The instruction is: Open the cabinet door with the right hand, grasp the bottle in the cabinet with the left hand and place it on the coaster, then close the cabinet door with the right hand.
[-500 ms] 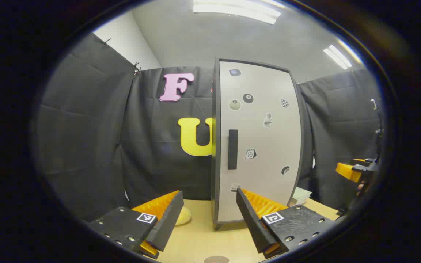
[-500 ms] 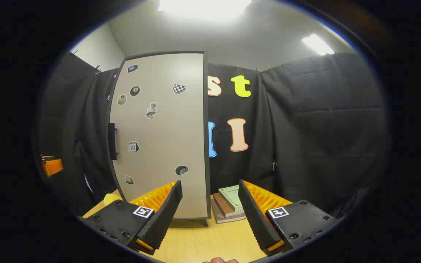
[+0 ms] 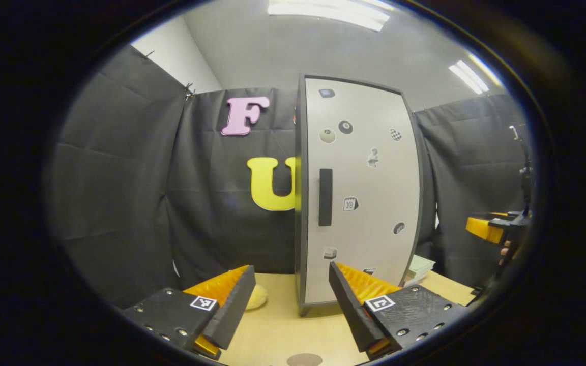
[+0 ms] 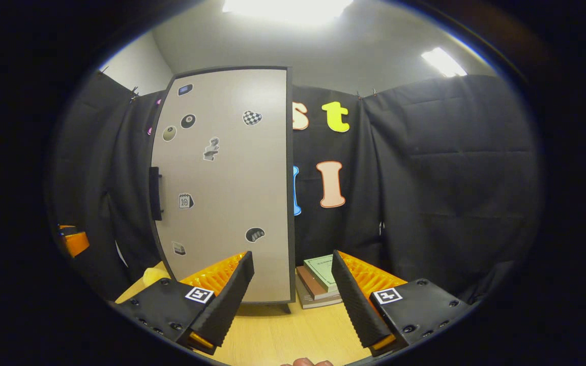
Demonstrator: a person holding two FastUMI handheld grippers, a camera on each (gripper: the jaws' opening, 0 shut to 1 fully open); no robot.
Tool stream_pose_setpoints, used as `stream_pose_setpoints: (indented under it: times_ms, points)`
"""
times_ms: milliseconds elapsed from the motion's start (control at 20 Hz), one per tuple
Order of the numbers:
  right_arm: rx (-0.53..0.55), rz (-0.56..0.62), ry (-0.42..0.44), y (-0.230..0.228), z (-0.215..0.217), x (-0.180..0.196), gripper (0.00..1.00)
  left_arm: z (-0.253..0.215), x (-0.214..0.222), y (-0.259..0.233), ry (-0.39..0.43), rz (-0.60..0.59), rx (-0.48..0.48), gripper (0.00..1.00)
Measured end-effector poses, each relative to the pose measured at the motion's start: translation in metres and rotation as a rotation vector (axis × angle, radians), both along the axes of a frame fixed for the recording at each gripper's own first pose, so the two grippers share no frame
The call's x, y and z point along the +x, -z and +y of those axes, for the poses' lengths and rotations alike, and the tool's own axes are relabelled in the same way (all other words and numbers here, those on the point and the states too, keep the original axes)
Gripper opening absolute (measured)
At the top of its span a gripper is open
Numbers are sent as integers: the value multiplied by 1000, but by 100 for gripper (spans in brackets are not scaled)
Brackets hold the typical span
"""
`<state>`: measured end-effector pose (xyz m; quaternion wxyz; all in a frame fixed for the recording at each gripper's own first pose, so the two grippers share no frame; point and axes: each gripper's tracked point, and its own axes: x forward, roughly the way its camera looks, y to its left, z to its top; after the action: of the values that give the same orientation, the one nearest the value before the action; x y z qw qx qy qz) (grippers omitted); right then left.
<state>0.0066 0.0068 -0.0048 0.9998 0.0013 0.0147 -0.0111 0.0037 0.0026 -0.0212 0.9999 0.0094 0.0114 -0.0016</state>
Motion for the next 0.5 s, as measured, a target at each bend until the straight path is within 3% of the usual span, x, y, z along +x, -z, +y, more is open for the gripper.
stream_pose_setpoints:
  times_ms: [500]
  points:
    - [15,31,-53,2,22,13,97,-8,5,11,23,8,30,89]
